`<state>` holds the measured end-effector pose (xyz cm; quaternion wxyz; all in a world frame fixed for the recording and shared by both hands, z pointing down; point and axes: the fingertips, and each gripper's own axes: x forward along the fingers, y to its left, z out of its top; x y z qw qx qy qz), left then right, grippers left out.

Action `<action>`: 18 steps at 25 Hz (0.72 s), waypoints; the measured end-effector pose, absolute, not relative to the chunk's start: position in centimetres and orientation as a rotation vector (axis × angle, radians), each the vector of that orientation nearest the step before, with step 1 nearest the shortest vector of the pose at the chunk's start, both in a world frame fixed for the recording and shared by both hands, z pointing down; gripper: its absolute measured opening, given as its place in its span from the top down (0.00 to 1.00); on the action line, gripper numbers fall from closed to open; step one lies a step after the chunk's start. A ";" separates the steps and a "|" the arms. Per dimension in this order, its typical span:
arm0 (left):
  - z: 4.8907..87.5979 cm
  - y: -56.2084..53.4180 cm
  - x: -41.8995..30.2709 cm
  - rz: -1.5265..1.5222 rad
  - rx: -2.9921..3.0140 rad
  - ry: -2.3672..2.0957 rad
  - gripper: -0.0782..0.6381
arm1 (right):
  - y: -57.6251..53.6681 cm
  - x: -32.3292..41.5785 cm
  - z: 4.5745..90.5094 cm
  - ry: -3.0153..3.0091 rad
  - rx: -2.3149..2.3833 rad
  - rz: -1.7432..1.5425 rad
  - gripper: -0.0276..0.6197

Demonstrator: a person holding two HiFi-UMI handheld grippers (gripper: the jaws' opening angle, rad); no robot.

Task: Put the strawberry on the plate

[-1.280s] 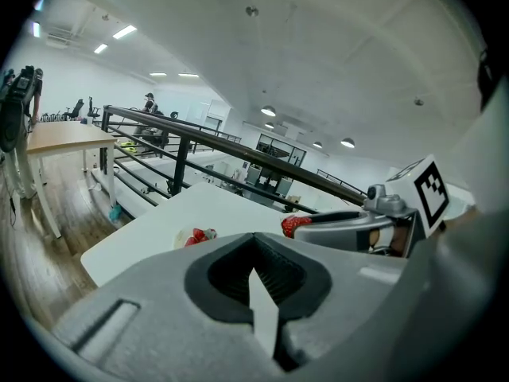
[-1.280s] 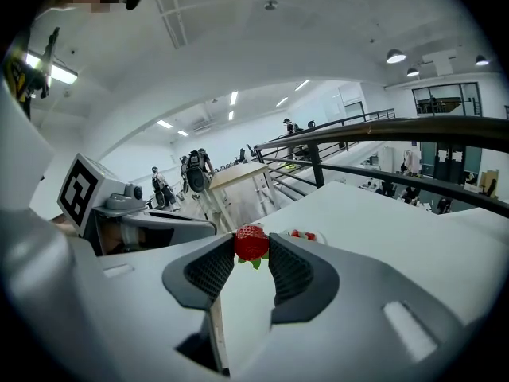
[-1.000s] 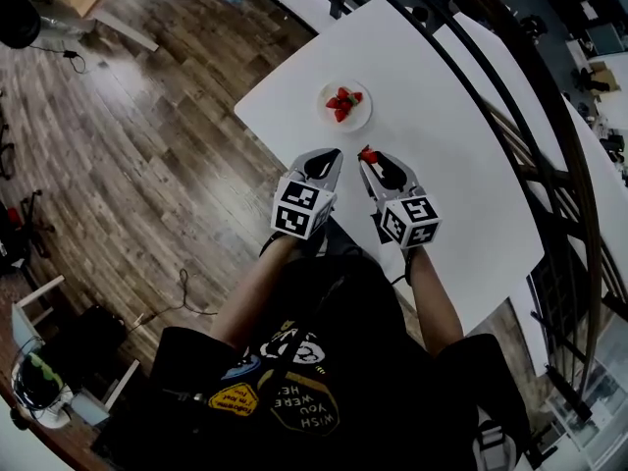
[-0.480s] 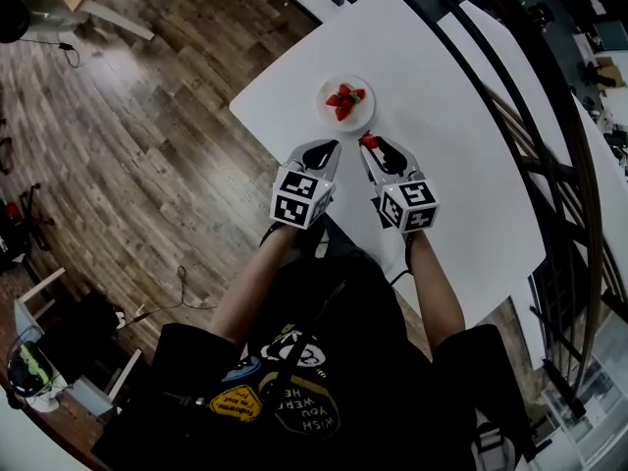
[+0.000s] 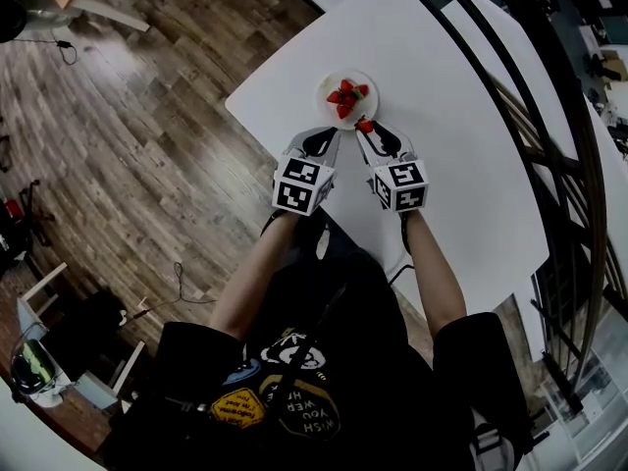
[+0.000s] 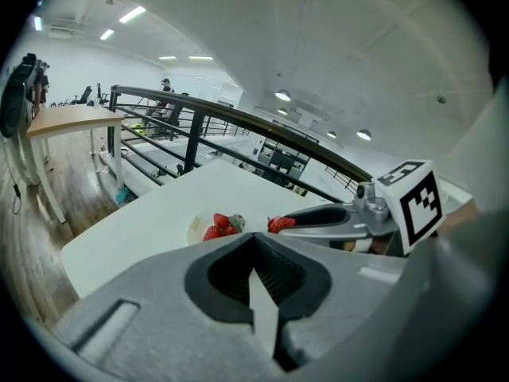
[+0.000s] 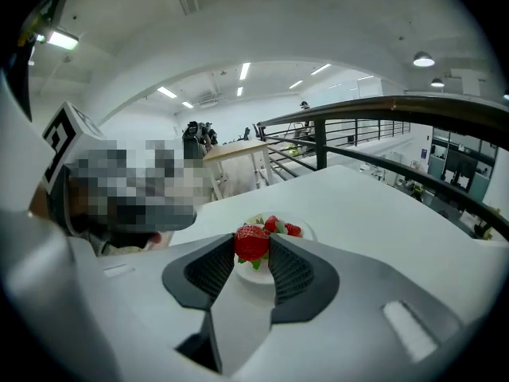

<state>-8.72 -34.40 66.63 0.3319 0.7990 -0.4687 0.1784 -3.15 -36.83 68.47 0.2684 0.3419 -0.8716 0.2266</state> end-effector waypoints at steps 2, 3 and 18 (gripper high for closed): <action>67.2 -34.6 -8.8 0.475 2.076 -1.227 0.89 | -37.2 -3.1 69.5 -2.332 0.915 0.577 0.74; 67.4 -34.6 -8.8 0.479 2.071 -1.226 0.89 | -37.5 -3.1 70.0 -2.322 0.913 0.563 0.74; 70.6 -34.2 -8.7 0.510 2.022 -1.169 0.89 | -39.2 -3.2 75.4 -2.198 0.878 0.516 0.74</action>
